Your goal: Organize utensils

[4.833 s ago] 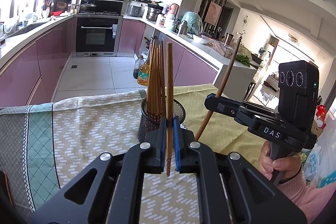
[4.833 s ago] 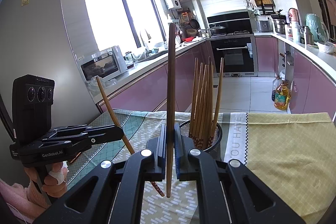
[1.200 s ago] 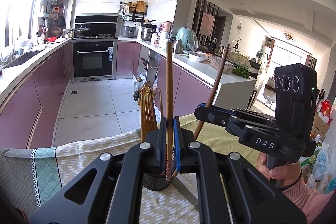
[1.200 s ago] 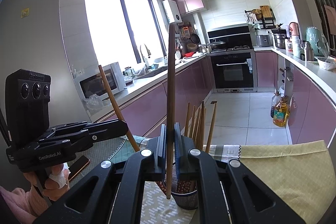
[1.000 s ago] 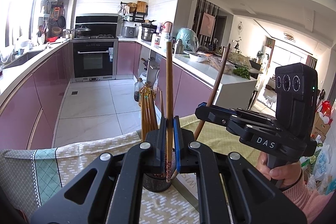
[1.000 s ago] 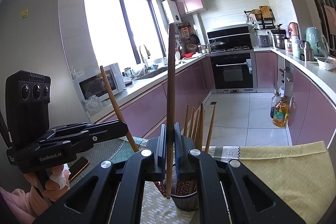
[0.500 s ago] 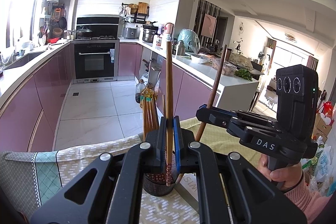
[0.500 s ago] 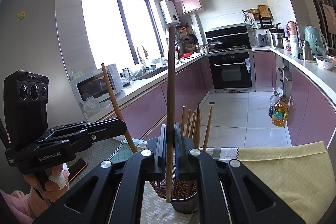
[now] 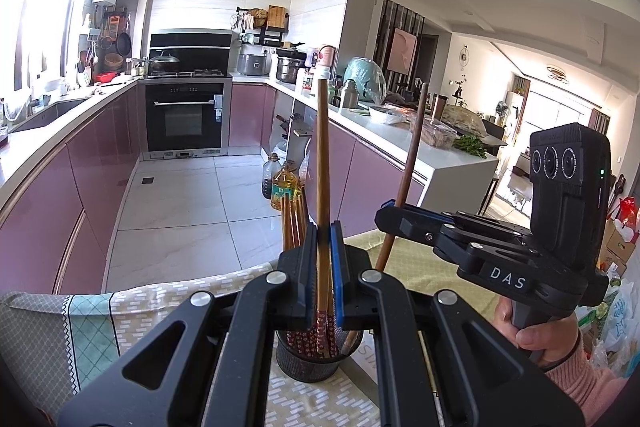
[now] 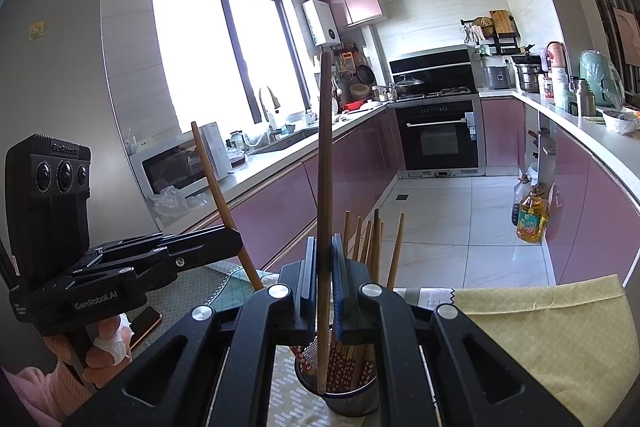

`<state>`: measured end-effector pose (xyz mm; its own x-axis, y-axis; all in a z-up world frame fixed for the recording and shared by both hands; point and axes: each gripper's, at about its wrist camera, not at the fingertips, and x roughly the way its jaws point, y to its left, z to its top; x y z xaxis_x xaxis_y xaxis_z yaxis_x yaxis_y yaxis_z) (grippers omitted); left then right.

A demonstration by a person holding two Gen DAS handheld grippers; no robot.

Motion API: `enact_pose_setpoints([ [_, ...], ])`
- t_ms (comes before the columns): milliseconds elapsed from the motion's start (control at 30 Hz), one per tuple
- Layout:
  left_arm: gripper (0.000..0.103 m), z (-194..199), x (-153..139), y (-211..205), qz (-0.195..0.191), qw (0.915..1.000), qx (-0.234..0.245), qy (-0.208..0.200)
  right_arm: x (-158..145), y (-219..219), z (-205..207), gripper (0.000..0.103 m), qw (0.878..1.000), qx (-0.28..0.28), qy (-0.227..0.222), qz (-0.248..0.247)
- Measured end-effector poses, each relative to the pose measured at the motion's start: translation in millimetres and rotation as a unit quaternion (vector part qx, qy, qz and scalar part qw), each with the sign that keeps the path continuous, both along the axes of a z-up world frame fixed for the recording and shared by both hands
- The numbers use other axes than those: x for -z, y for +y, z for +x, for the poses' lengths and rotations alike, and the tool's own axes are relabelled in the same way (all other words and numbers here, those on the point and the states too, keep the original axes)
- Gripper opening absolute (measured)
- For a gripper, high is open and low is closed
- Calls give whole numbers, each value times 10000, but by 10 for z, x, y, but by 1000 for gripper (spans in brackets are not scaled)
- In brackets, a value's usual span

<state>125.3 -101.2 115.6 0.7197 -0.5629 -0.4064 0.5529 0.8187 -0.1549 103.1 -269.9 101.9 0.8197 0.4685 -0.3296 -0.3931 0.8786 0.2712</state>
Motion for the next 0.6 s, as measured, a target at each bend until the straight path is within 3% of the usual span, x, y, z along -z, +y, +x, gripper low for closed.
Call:
enact_pose_setpoints([
  [600, 7, 110, 84, -42, 118, 9999, -37, 100, 99, 16, 157, 6, 9998, 51, 201, -27],
])
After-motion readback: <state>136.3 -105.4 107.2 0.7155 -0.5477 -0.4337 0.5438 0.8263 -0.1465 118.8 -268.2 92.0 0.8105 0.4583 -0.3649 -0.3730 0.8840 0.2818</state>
